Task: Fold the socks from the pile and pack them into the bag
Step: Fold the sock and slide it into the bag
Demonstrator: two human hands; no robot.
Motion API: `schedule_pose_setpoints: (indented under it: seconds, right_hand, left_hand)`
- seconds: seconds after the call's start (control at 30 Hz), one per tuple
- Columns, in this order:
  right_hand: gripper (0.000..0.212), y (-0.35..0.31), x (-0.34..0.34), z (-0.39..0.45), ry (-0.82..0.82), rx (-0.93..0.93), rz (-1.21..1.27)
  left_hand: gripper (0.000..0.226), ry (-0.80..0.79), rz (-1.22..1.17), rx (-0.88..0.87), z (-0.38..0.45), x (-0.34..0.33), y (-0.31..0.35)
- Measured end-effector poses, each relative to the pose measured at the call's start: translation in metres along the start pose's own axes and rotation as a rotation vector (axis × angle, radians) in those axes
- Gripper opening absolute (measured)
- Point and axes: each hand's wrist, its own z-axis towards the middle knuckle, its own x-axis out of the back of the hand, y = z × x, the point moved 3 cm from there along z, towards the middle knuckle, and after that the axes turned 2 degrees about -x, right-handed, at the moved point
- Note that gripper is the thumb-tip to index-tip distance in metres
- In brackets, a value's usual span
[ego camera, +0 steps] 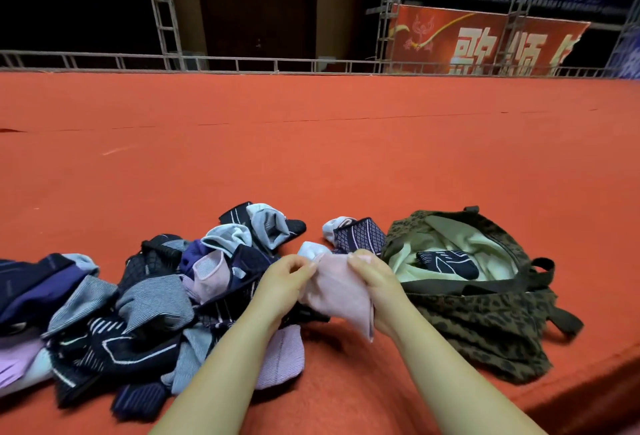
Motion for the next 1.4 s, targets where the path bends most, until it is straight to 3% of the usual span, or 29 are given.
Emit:
schedule_pose_setpoints:
  seconds: [0.1,0.27,0.37,0.5,0.63,0.73,0.83,0.9,1.07,1.23,1.33,1.4]
  right_hand:
    - [0.011,0.007,0.000,0.011,0.067,0.095,-0.481]
    - [0.016,0.008,0.005,0.018,0.240,0.170,-0.679]
    - [0.016,0.009,0.016,0.020,0.308,0.153,-0.750]
    - [0.008,0.007,0.009,0.015,0.219,0.177,-0.973]
    - [0.039,0.002,-0.025,0.002,0.107,0.366,-1.345]
    - [0.046,0.004,-0.026,0.001,0.031,0.263,-1.240]
    - [0.037,0.004,-0.023,0.000,-0.075,0.232,-0.908]
    - [0.033,0.000,-0.017,0.001,-0.019,0.250,-0.748]
    - [0.034,-0.003,0.007,0.009,0.053,0.278,-0.686]
    - [0.028,-0.008,-0.007,0.004,-0.164,0.196,-0.784]
    - [0.030,-0.008,-0.020,-0.001,-0.244,0.206,-0.916]
    - [0.027,-0.010,-0.022,-0.003,-0.236,0.215,-0.757]
  left_hand:
    - [0.030,0.017,0.022,-0.004,0.000,0.014,-0.001]
    - [0.027,0.143,-0.137,0.062,0.004,0.044,0.001]
    - [0.049,0.085,-0.304,0.125,0.007,0.056,0.000]
    - [0.047,0.030,-0.317,0.087,-0.006,0.048,0.010]
    - [0.051,-0.072,-0.388,0.010,-0.016,0.028,0.022]
    - [0.049,-0.071,-0.519,0.041,-0.017,0.026,0.026]
    - [0.020,0.044,-0.667,0.117,-0.016,0.030,0.024]
    - [0.011,0.124,-0.703,0.155,-0.013,0.035,0.020]
    - [0.008,0.328,-0.579,0.070,-0.007,0.060,0.015]
    - [0.016,0.249,-0.180,-0.114,-0.015,0.057,0.037]
    - [0.019,0.134,-0.208,-0.158,-0.020,0.045,0.048]
    - [0.020,0.088,-0.250,-0.171,-0.021,0.043,0.049]
